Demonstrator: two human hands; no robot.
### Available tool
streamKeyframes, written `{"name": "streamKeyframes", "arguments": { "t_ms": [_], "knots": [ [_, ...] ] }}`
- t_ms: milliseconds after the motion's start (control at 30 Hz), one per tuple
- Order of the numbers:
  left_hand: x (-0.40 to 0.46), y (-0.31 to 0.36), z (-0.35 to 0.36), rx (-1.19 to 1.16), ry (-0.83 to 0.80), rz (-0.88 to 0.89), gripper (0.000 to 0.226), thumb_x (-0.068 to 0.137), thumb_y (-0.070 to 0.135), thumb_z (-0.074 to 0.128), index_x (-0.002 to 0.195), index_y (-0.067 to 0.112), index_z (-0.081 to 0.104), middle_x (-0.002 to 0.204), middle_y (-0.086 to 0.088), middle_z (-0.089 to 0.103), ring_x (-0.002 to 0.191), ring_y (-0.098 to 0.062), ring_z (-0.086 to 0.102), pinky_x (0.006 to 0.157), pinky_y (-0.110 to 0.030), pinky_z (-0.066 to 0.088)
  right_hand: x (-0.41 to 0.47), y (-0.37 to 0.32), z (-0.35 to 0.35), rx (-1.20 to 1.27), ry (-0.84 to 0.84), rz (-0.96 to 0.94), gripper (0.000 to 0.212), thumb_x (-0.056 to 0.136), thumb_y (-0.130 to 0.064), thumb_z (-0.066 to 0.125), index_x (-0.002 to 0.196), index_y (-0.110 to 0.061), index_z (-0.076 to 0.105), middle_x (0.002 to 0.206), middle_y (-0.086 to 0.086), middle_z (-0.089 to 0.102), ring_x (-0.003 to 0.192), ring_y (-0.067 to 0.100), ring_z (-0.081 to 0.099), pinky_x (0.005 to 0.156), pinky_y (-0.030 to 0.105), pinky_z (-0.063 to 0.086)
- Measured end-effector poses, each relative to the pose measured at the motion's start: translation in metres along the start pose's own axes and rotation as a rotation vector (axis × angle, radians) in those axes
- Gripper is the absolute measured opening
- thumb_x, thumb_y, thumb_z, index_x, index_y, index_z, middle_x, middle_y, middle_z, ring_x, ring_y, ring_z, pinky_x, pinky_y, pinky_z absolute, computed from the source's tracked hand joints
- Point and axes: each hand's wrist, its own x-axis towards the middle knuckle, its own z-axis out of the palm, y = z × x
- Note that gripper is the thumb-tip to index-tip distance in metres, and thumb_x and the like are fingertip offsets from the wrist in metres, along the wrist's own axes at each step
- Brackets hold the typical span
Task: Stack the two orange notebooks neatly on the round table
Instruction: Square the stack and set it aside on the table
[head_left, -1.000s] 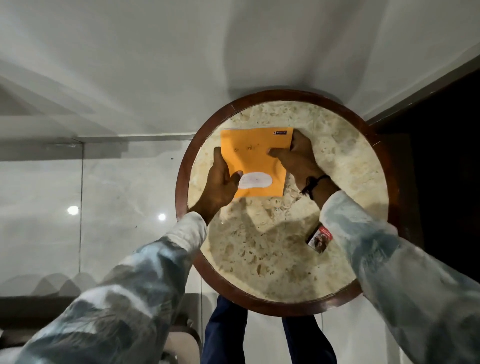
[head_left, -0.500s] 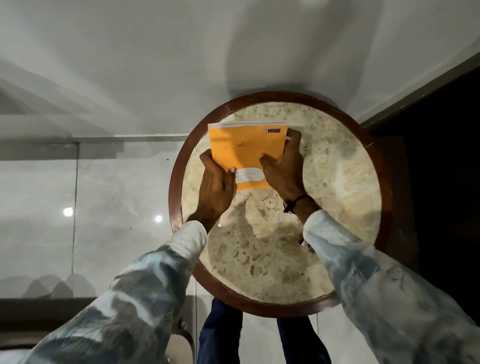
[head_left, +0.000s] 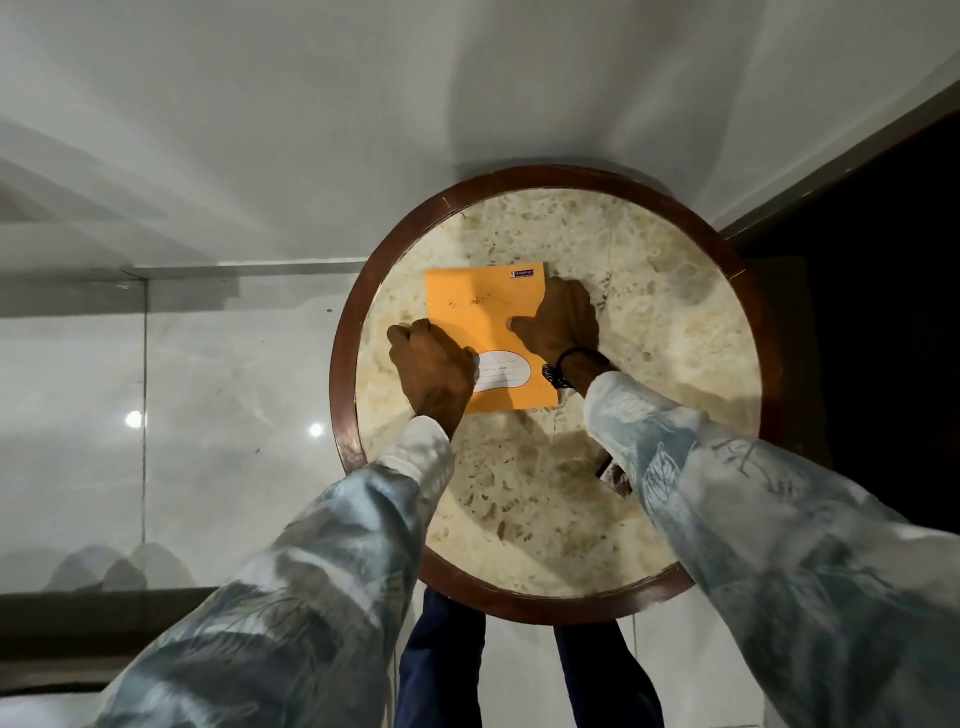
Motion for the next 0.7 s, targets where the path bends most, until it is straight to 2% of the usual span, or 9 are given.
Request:
{"name": "streamKeyframes", "arguments": {
  "t_ms": [100, 133, 233, 300, 367, 467, 533, 600, 700],
  "knots": [
    [-0.007, 0.008, 0.001, 0.072, 0.043, 0.004, 0.077, 0.081, 0.013, 0.081, 0.146, 0.007, 0.04, 0.141, -0.021, 0.047, 0.13, -0.046, 0.05, 0.105, -0.054, 0.045, -0.003, 0.001, -0.002, -0.09, 0.002, -0.063, 0.062, 0.085, -0.034, 0.079, 0.13, -0.002, 0.052, 0.137, 0.019, 0.049, 0.124, 0.039, 0.05, 0.095, 0.045, 0.046],
    [-0.009, 0.012, 0.001, 0.106, 0.059, 0.005, 0.077, 0.083, 0.013, 0.078, 0.148, 0.01, 0.036, 0.142, -0.019, 0.047, 0.132, -0.044, 0.049, 0.105, -0.055, 0.045, -0.003, 0.001, -0.003, -0.12, 0.01, -0.086, 0.061, 0.085, -0.035, 0.079, 0.128, -0.001, 0.052, 0.135, 0.02, 0.05, 0.123, 0.04, 0.051, 0.094, 0.045, 0.047],
    [-0.008, 0.017, -0.001, 0.162, 0.038, -0.016, 0.068, 0.087, 0.016, 0.076, 0.144, 0.015, 0.04, 0.143, -0.016, 0.044, 0.135, -0.04, 0.047, 0.106, -0.053, 0.044, -0.005, 0.005, -0.009, -0.142, 0.004, -0.105, 0.067, 0.08, -0.041, 0.081, 0.126, -0.002, 0.052, 0.133, 0.02, 0.052, 0.123, 0.039, 0.05, 0.093, 0.047, 0.047],
    [-0.011, 0.019, -0.002, 0.192, 0.037, -0.011, 0.062, 0.089, 0.017, 0.074, 0.142, 0.015, 0.042, 0.143, -0.017, 0.043, 0.133, -0.04, 0.047, 0.105, -0.053, 0.044, -0.008, 0.019, -0.018, -0.031, 0.018, -0.067, 0.068, 0.077, -0.04, 0.083, 0.127, -0.007, 0.053, 0.131, 0.018, 0.056, 0.122, 0.037, 0.052, 0.091, 0.046, 0.049],
    [-0.021, 0.016, 0.0, 0.244, 0.113, 0.051, 0.045, 0.098, 0.021, 0.062, 0.14, 0.015, 0.045, 0.141, -0.016, 0.045, 0.13, -0.04, 0.048, 0.102, -0.052, 0.044, -0.019, 0.044, -0.03, 0.11, 0.085, -0.014, 0.057, 0.078, -0.038, 0.081, 0.123, -0.013, 0.057, 0.121, 0.014, 0.065, 0.114, 0.035, 0.059, 0.085, 0.041, 0.051],
    [-0.056, 0.002, 0.013, 0.405, 0.209, 0.284, 0.038, 0.102, 0.023, 0.048, 0.138, 0.011, 0.051, 0.143, -0.018, 0.05, 0.125, -0.04, 0.05, 0.096, -0.049, 0.043, -0.059, 0.101, -0.044, 0.136, 0.181, -0.008, 0.039, 0.082, -0.039, 0.076, 0.113, -0.021, 0.061, 0.101, 0.005, 0.072, 0.097, 0.03, 0.067, 0.073, 0.033, 0.051],
    [-0.082, -0.014, 0.03, 0.457, 0.204, 0.491, 0.042, 0.098, 0.021, 0.051, 0.136, 0.005, 0.055, 0.142, -0.022, 0.054, 0.122, -0.043, 0.055, 0.094, -0.049, 0.046, -0.092, 0.136, -0.042, 0.101, 0.224, -0.009, 0.038, 0.083, -0.042, 0.073, 0.113, -0.024, 0.06, 0.104, 0.003, 0.07, 0.097, 0.028, 0.066, 0.071, 0.034, 0.051],
    [-0.106, -0.032, 0.051, 0.512, 0.119, 0.662, 0.044, 0.099, 0.019, 0.049, 0.139, 0.003, 0.056, 0.143, -0.024, 0.056, 0.122, -0.044, 0.057, 0.096, -0.05, 0.047, -0.123, 0.165, -0.034, 0.047, 0.194, -0.036, 0.049, 0.079, -0.042, 0.074, 0.12, -0.025, 0.055, 0.115, 0.004, 0.064, 0.106, 0.029, 0.062, 0.073, 0.039, 0.054],
    [-0.133, -0.059, 0.081, 0.584, 0.02, 0.857, 0.043, 0.102, 0.01, 0.046, 0.142, -0.003, 0.055, 0.144, -0.028, 0.057, 0.128, -0.046, 0.058, 0.1, -0.053, 0.049, -0.15, 0.19, -0.018, -0.138, 0.084, -0.193, 0.071, 0.069, -0.044, 0.079, 0.13, -0.021, 0.052, 0.125, 0.006, 0.057, 0.111, 0.031, 0.054, 0.075, 0.046, 0.057]
  ]
}}
